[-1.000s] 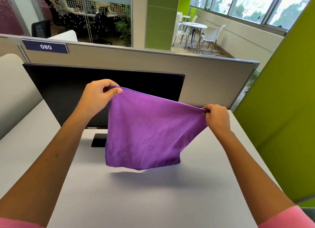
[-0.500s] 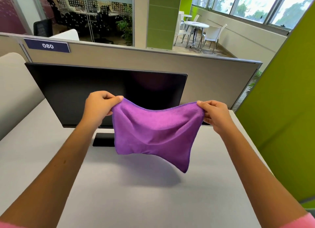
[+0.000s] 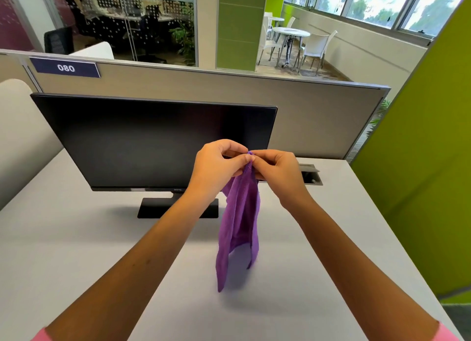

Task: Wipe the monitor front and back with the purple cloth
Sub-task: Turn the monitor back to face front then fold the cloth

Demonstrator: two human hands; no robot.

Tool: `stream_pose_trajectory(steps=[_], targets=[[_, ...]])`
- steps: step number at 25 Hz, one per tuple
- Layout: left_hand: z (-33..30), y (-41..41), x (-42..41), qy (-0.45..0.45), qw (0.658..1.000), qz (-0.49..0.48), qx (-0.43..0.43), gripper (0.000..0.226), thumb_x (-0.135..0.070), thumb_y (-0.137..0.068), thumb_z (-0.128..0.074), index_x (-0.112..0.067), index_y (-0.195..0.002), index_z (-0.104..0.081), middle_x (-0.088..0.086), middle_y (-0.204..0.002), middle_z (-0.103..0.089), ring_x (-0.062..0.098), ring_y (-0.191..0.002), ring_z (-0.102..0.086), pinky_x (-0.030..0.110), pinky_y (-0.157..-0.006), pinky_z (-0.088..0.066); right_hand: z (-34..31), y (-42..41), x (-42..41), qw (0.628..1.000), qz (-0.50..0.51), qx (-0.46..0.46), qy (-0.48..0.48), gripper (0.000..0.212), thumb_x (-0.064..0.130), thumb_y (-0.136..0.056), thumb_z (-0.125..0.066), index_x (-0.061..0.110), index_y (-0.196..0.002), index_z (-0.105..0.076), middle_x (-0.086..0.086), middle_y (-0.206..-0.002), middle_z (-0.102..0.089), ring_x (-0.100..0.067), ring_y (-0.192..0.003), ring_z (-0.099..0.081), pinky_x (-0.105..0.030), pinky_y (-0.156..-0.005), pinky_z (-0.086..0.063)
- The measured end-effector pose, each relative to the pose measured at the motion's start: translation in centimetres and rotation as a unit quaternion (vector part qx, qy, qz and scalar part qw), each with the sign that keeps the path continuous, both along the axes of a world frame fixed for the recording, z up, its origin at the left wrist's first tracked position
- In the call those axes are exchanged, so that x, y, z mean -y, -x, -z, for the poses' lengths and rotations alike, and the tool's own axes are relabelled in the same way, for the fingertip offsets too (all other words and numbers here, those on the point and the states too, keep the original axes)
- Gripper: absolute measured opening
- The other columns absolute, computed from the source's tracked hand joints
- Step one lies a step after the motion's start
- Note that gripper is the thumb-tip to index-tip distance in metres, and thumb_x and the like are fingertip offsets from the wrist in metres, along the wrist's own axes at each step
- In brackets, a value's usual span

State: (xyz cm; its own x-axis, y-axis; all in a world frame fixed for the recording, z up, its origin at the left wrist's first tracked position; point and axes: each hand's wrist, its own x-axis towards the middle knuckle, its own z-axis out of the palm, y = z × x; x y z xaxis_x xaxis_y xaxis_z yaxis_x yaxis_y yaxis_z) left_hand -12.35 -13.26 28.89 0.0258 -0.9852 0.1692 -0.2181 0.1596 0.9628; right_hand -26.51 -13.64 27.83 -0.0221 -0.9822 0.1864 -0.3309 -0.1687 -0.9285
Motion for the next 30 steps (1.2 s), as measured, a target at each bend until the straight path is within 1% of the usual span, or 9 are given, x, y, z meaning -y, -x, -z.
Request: stream_pose_trajectory(steps=[3,7,11,14,17,20,23,27,30], targets=[[0.1,0.1,-0.3,0.033,0.998,-0.039,0.031,0.01,-0.02,-0.085,-0.07,-0.027,-0.091,-0.067,-0.007,-0.087,-0.069,0.011,-0.084,-0.067,0.029,-0.076,-0.059,-0.2,0.0,-0.3,0.999,0.022,-0.004,0.025,0.02,0.022,-0.091,-0.06,0.014,-0.106,-0.071,0.001,-0.089,-0.07,-0.015,-0.086,-0.067,-0.031,-0.077,-0.059],[-0.1,0.3,-0.9,0.1,0.99,-0.074,0.059,0.009,-0.017,-0.086,-0.066,-0.023,-0.093,-0.064,-0.011,-0.084,-0.065,0.004,-0.08,-0.063,0.011,-0.067,-0.052,-0.6,-0.3,-0.6,0.998,0.026,0.0,0.056,0.017,0.023,-0.091,-0.061,0.015,-0.1,-0.073,0.003,-0.083,-0.07,-0.014,-0.081,-0.067,-0.029,-0.073,-0.059],[-0.5,0.1,-1.0,0.066,0.998,-0.005,-0.018,0.018,-0.018,-0.096,-0.054,-0.016,-0.111,-0.063,0.002,-0.1,-0.069,0.01,-0.088,-0.069,0.023,-0.07,-0.058,-1.2,-0.1,-0.6,0.999,-0.032,0.021,0.022,0.02,0.028,-0.089,-0.061,0.015,-0.101,-0.071,0.001,-0.087,-0.071,-0.015,-0.082,-0.069,-0.029,-0.075,-0.059],[-0.6,-0.9,-0.7,0.057,0.997,0.047,-0.031,0.022,-0.016,-0.096,-0.053,-0.017,-0.116,-0.061,0.003,-0.101,-0.069,0.01,-0.089,-0.07,0.024,-0.071,-0.058,-1.7,0.5,-0.3,0.998,-0.056,-0.002,0.004,0.019,0.023,-0.088,-0.063,0.015,-0.104,-0.069,0.001,-0.09,-0.07,-0.016,-0.087,-0.067,-0.028,-0.078,-0.058],[0.2,-2.7,0.3,0.129,0.984,0.052,0.107,0.018,-0.016,-0.09,-0.063,-0.023,-0.107,-0.062,-0.005,-0.1,-0.063,0.006,-0.09,-0.063,0.015,-0.075,-0.052,-2.2,0.8,-0.3,0.998,-0.064,-0.004,0.0,0.014,0.018,-0.091,-0.059,0.018,-0.101,-0.068,-0.001,-0.09,-0.068,-0.019,-0.09,-0.065,-0.029,-0.077,-0.058],[2.1,-5.2,1.3,0.138,0.954,0.091,0.249,0.015,-0.023,-0.085,-0.068,-0.03,-0.096,-0.06,-0.013,-0.102,-0.055,0.001,-0.096,-0.053,0.012,-0.076,-0.043,-2.8,1.4,-0.1,0.998,-0.057,0.011,0.013,0.015,0.016,-0.093,-0.057,0.016,-0.102,-0.069,-0.006,-0.094,-0.069,-0.022,-0.092,-0.064,-0.034,-0.08,-0.058],[4.7,-7.0,2.0,0.116,0.929,0.122,0.331,0.012,-0.035,-0.085,-0.067,-0.037,-0.095,-0.061,-0.017,-0.101,-0.053,0.0,-0.096,-0.048,0.022,-0.087,-0.039,-3.4,2.3,0.2,0.998,-0.053,0.024,0.031,0.017,0.014,-0.093,-0.056,0.013,-0.103,-0.069,-0.009,-0.096,-0.069,-0.025,-0.094,-0.064,-0.037,-0.082,-0.057],[6.5,-7.7,2.0,0.092,0.9,0.157,0.396,0.023,-0.047,-0.086,-0.06,-0.029,-0.098,-0.07,-0.012,-0.106,-0.054,0.01,-0.102,-0.048,0.035,-0.089,-0.047,-3.8,3.1,0.9,0.998,-0.034,0.015,0.053,0.014,0.015,-0.092,-0.058,0.02,-0.095,-0.071,0.001,-0.087,-0.07,-0.017,-0.087,-0.065,-0.033,-0.079,-0.058],[4.2,-8.5,2.1,0.204,0.906,0.092,0.358,0.031,-0.05,-0.087,-0.059,-0.021,-0.085,-0.069,-0.008,-0.091,-0.062,0.013,-0.086,-0.058,0.031,-0.075,-0.048,-3.1,4.6,1.6,0.988,0.081,-0.092,0.09,0.016,0.014,-0.087,-0.058,0.019,-0.09,-0.072,0.004,-0.079,-0.068,-0.013,-0.077,-0.064,-0.033,-0.074,-0.058]])
